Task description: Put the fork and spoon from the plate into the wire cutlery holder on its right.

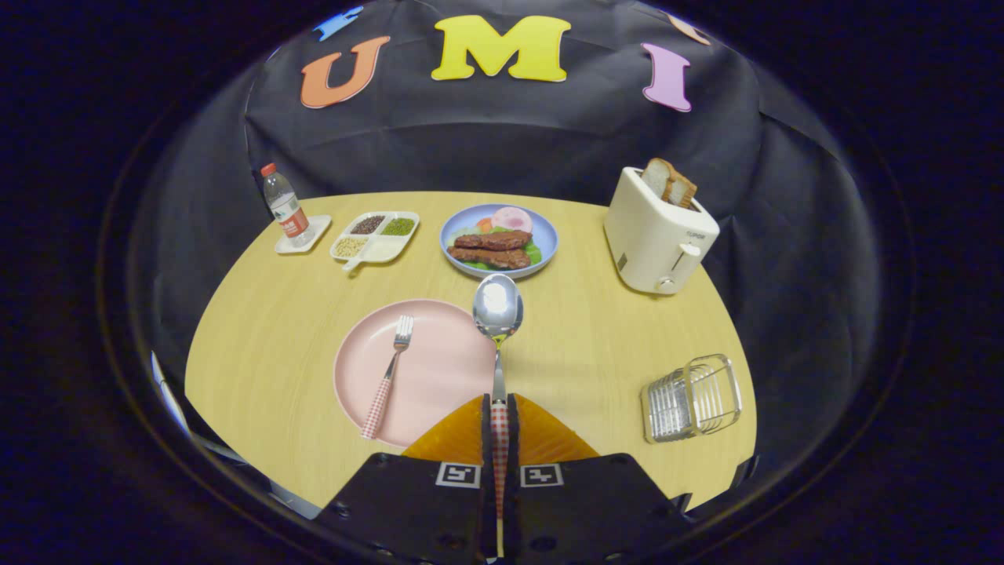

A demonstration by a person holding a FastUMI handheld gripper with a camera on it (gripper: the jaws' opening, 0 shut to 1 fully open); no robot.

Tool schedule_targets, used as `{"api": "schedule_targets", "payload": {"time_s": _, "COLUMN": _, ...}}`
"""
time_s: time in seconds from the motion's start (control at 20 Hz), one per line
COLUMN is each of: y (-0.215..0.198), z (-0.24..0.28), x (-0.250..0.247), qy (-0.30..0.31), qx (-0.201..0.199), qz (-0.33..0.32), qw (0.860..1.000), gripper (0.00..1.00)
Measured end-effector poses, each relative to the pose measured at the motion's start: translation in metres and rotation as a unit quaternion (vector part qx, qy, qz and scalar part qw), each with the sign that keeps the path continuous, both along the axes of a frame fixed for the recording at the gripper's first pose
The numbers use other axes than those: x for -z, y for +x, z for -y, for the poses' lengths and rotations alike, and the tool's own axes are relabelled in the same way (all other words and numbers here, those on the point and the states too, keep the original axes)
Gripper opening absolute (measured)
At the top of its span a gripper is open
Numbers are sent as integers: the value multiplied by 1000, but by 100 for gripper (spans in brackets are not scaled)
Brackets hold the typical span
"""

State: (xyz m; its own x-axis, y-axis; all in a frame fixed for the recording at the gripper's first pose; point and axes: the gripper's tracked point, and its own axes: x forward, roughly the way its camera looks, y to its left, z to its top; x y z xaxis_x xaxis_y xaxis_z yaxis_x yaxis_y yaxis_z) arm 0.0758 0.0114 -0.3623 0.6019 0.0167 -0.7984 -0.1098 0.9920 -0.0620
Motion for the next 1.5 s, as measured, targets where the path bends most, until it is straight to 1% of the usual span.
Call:
{"api": "schedule_targets", "payload": {"time_s": 0.35, "y": -7, "z": 73, "x": -35, "qy": -5, "qx": 17, "qz": 15, "qw": 1000, "gripper": 4}}
{"api": "schedule_targets", "payload": {"time_s": 0.55, "y": -14, "z": 120, "x": -46, "qy": -8, "qx": 36, "qz": 5, "qw": 999, "gripper": 4}}
{"api": "schedule_targets", "payload": {"time_s": 0.7, "y": -20, "z": 151, "x": -47, "qy": -6, "qx": 43, "qz": -10, "qw": 999, "gripper": 5}}
{"api": "schedule_targets", "payload": {"time_s": 0.9, "y": -28, "z": 192, "x": -40, "qy": -21, "qx": 52, "qz": -47, "qw": 997, "gripper": 5}}
{"api": "schedule_targets", "payload": {"time_s": 1.0, "y": -35, "z": 206, "x": -33, "qy": -19, "qx": 55, "qz": -80, "qw": 995, "gripper": 5}}
{"api": "schedule_targets", "payload": {"time_s": 1.2, "y": -48, "z": 217, "x": -18, "qy": 3, "qx": 59, "qz": -151, "qw": 987, "gripper": 5}}
{"api": "schedule_targets", "payload": {"time_s": 1.3, "y": -49, "z": 218, "x": -16, "qy": 7, "qx": 60, "qz": -174, "qw": 983, "gripper": 5}}
{"api": "schedule_targets", "payload": {"time_s": 1.5, "y": -49, "z": 225, "x": -17, "qy": -9, "qx": 59, "qz": -231, "qw": 971, "gripper": 5}}
